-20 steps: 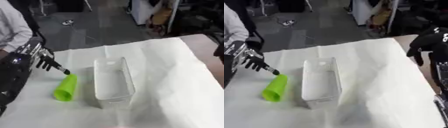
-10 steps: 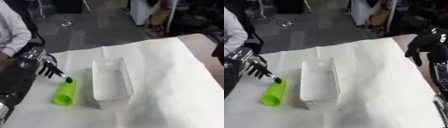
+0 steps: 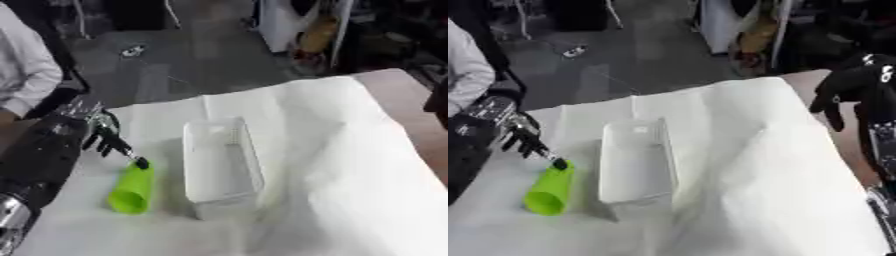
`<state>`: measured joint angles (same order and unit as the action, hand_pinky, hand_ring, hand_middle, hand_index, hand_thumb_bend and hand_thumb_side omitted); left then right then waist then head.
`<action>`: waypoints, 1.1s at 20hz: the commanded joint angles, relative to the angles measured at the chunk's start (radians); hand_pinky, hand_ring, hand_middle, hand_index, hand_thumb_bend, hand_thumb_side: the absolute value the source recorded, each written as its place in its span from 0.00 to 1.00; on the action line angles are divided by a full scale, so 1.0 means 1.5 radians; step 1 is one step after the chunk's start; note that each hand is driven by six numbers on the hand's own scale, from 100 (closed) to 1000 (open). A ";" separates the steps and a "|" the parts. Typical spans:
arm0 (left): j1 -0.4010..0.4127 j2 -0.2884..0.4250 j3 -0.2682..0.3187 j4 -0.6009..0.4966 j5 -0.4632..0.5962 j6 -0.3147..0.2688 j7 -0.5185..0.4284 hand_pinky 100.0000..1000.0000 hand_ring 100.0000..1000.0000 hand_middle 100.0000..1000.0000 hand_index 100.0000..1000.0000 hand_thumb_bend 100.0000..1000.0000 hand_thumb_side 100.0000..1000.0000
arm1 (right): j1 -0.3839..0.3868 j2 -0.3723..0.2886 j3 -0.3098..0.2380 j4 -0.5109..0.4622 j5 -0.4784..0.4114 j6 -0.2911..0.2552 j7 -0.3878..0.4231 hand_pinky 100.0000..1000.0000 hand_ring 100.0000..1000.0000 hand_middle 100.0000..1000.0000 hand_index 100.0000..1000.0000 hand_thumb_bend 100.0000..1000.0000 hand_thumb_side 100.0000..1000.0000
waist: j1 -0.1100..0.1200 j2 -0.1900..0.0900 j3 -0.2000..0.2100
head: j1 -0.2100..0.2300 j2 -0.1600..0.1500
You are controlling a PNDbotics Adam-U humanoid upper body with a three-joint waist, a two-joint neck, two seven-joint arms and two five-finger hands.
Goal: Pick up objects on the table and place them in the box.
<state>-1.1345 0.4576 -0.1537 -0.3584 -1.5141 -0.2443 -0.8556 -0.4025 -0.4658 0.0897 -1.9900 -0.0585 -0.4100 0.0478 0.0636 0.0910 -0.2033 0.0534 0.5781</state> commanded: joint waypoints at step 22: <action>-0.031 0.004 0.022 0.064 -0.064 -0.033 -0.034 0.16 0.32 0.52 0.56 0.93 1.00 | 0.003 -0.016 -0.001 -0.007 -0.004 0.016 0.015 0.00 0.34 0.44 0.58 0.00 0.71 | 0.011 -0.044 0.005 | 0.015 0.010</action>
<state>-1.1535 0.4373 -0.1287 -0.2582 -1.5994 -0.2447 -0.8553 -0.3927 -0.4668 0.0903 -1.9900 -0.0644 -0.3897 0.0680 0.0847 0.0406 -0.1970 0.0627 0.5947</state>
